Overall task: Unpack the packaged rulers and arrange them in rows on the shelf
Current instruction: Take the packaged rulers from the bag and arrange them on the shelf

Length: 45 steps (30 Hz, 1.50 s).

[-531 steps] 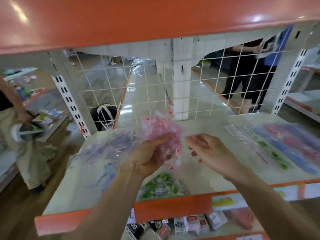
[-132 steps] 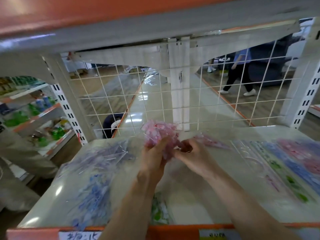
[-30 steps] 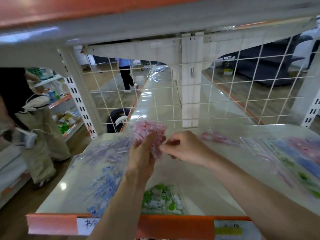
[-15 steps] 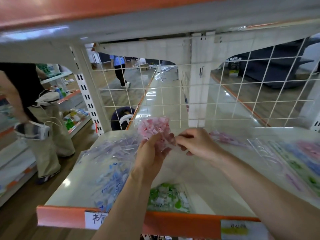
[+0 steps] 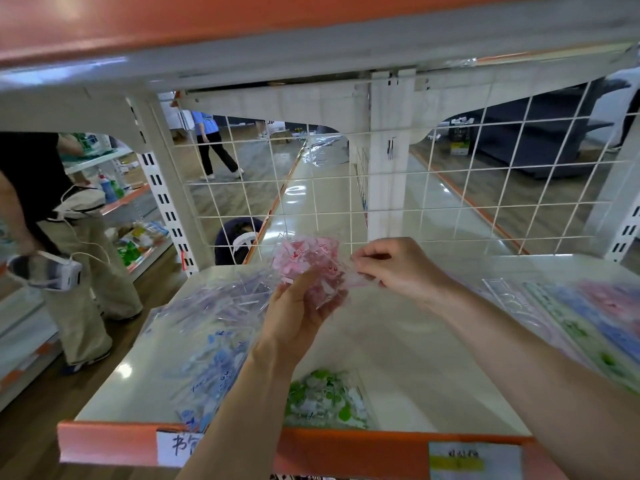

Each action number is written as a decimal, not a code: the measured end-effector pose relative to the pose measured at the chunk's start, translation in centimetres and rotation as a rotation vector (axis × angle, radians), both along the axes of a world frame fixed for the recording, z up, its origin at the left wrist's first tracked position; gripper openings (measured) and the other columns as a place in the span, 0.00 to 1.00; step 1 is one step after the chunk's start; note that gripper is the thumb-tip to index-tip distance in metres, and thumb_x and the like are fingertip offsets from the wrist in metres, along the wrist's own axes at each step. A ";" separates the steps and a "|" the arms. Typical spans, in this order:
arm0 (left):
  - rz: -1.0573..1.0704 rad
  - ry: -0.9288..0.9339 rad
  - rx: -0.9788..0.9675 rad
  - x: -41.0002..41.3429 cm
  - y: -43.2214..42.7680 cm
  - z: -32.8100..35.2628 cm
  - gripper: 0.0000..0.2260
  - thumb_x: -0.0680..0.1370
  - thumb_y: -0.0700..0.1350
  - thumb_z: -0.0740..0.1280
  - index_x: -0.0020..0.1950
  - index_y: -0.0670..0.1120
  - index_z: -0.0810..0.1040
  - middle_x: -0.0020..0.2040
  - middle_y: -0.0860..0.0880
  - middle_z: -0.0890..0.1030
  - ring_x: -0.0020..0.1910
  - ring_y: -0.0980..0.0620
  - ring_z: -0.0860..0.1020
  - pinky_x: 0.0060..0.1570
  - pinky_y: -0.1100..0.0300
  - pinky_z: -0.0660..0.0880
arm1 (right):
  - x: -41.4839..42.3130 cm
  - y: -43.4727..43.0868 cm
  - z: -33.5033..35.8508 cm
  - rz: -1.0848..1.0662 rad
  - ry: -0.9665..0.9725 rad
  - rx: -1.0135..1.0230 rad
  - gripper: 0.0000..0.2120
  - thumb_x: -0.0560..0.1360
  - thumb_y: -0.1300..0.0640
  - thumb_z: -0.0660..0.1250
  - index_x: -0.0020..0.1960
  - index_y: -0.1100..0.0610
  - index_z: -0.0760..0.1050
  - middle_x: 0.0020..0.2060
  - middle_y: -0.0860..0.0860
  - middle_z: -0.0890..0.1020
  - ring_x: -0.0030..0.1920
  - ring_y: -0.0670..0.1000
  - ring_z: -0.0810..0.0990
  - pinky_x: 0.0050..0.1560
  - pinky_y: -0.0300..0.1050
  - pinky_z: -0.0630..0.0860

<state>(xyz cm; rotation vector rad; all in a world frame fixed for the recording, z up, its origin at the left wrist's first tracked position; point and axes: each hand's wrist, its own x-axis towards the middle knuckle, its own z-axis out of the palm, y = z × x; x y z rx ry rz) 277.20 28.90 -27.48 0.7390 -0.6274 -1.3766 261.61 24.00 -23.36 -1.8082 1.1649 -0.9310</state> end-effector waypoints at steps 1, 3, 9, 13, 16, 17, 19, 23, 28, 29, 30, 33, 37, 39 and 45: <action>0.004 0.000 -0.008 -0.1 0.0 0.0 0.07 0.76 0.38 0.65 0.52 0.39 0.79 0.41 0.43 0.83 0.41 0.48 0.82 0.46 0.52 0.80 | -0.2 0.0 0.3 0.016 0.052 -0.038 0.06 0.72 0.58 0.71 0.48 0.56 0.82 0.35 0.46 0.81 0.38 0.44 0.78 0.40 0.34 0.72; 0.003 -0.013 -0.021 -0.2 0.0 0.2 0.08 0.75 0.39 0.65 0.52 0.38 0.79 0.40 0.43 0.83 0.39 0.50 0.82 0.48 0.52 0.80 | -0.2 0.2 0.6 0.035 0.323 -0.159 0.13 0.71 0.51 0.73 0.55 0.50 0.79 0.40 0.43 0.80 0.43 0.46 0.77 0.45 0.41 0.72; 0.007 -0.019 0.032 -0.2 0.0 0.2 0.09 0.78 0.39 0.64 0.55 0.37 0.78 0.47 0.39 0.83 0.44 0.45 0.83 0.40 0.53 0.82 | -0.7 0.0 1.0 -0.056 0.669 -0.459 0.06 0.73 0.53 0.67 0.41 0.55 0.74 0.43 0.49 0.81 0.46 0.54 0.77 0.40 0.45 0.70; 0.013 -0.042 0.031 -0.3 -0.1 0.1 0.08 0.78 0.38 0.62 0.54 0.39 0.78 0.47 0.40 0.83 0.42 0.46 0.83 0.39 0.54 0.82 | -5.0 -1.7 1.8 -0.163 0.660 -0.295 0.11 0.72 0.53 0.69 0.54 0.53 0.80 0.50 0.49 0.82 0.52 0.54 0.79 0.53 0.47 0.75; 0.014 -0.092 0.023 -0.5 -0.1 0.2 0.07 0.78 0.38 0.63 0.55 0.40 0.78 0.47 0.41 0.83 0.43 0.45 0.83 0.41 0.53 0.82 | -8.8 -3.7 1.6 -0.235 0.760 -0.185 0.13 0.70 0.52 0.70 0.53 0.54 0.81 0.50 0.51 0.83 0.53 0.54 0.79 0.53 0.46 0.76; 0.005 -0.106 0.025 -0.6 -0.1 0.2 0.07 0.78 0.38 0.63 0.55 0.40 0.78 0.48 0.41 0.83 0.43 0.45 0.83 0.42 0.52 0.81 | -9.9 -4.3 1.2 -0.242 0.796 -0.156 0.14 0.70 0.51 0.70 0.52 0.57 0.81 0.49 0.53 0.83 0.53 0.56 0.80 0.53 0.46 0.76; -0.019 -0.134 0.039 -0.8 0.0 0.2 0.07 0.78 0.38 0.64 0.54 0.41 0.78 0.48 0.41 0.83 0.43 0.45 0.82 0.41 0.51 0.81 | -11.2 -5.2 0.2 -0.237 0.857 -0.106 0.13 0.70 0.51 0.70 0.49 0.59 0.81 0.46 0.57 0.82 0.51 0.57 0.80 0.50 0.46 0.76; -0.047 -0.175 0.064 -1.1 0.0 0.1 0.08 0.75 0.39 0.65 0.53 0.41 0.79 0.46 0.42 0.83 0.42 0.45 0.82 0.39 0.51 0.82 | -12.1 -6.0 -1.4 -0.215 0.966 -0.059 0.10 0.69 0.54 0.68 0.34 0.59 0.75 0.34 0.54 0.79 0.43 0.56 0.80 0.40 0.44 0.72; -0.072 -0.171 0.051 -1.0 -0.2 0.0 0.12 0.70 0.41 0.67 0.53 0.42 0.79 0.46 0.43 0.84 0.41 0.46 0.82 0.40 0.51 0.82 | -11.6 -5.9 -1.7 -0.201 0.973 0.041 0.17 0.73 0.46 0.69 0.33 0.57 0.74 0.32 0.53 0.76 0.39 0.56 0.76 0.35 0.42 0.68; -0.079 -0.165 0.050 -1.1 -0.2 0.0 0.13 0.69 0.42 0.67 0.54 0.42 0.79 0.47 0.42 0.83 0.42 0.46 0.82 0.40 0.51 0.82 | -11.5 -5.7 -1.6 -0.197 0.987 0.039 0.15 0.73 0.45 0.68 0.38 0.57 0.77 0.38 0.54 0.79 0.43 0.56 0.78 0.39 0.43 0.70; -0.086 -0.157 0.049 -1.0 -0.1 0.0 0.14 0.69 0.42 0.67 0.54 0.42 0.79 0.48 0.42 0.83 0.42 0.45 0.82 0.41 0.50 0.82 | -11.3 -5.4 -1.5 -0.197 0.992 0.013 0.16 0.73 0.43 0.67 0.44 0.57 0.78 0.43 0.54 0.80 0.47 0.56 0.78 0.44 0.43 0.73; -0.102 -0.133 0.050 -1.0 -0.2 0.2 0.13 0.70 0.41 0.67 0.54 0.42 0.79 0.49 0.42 0.83 0.43 0.43 0.82 0.43 0.48 0.81 | -9.7 -4.3 -0.5 -0.213 0.777 -0.144 0.17 0.73 0.45 0.68 0.53 0.57 0.79 0.49 0.51 0.82 0.52 0.54 0.79 0.54 0.46 0.75; -0.103 -0.127 0.053 -1.3 -0.4 0.1 0.12 0.69 0.41 0.68 0.52 0.42 0.80 0.48 0.42 0.84 0.41 0.44 0.83 0.41 0.49 0.81 | -4.7 -0.9 1.2 -0.033 0.188 -0.040 0.09 0.75 0.54 0.69 0.48 0.60 0.81 0.41 0.56 0.83 0.38 0.47 0.78 0.39 0.35 0.74; -0.089 -0.125 0.041 -1.1 -0.5 0.0 0.09 0.71 0.40 0.67 0.51 0.42 0.81 0.47 0.42 0.84 0.43 0.44 0.82 0.43 0.49 0.81 | -2.5 0.5 0.9 0.016 0.180 0.009 0.12 0.74 0.53 0.69 0.43 0.63 0.80 0.38 0.59 0.83 0.35 0.47 0.77 0.36 0.40 0.75; -0.089 -0.093 -0.035 -0.3 -0.9 -0.5 0.12 0.82 0.41 0.57 0.53 0.39 0.79 0.48 0.41 0.83 0.46 0.47 0.83 0.42 0.56 0.80 | 1.9 3.3 -2.3 -0.088 0.440 -0.306 0.16 0.68 0.43 0.69 0.53 0.47 0.73 0.47 0.45 0.79 0.45 0.50 0.79 0.46 0.45 0.75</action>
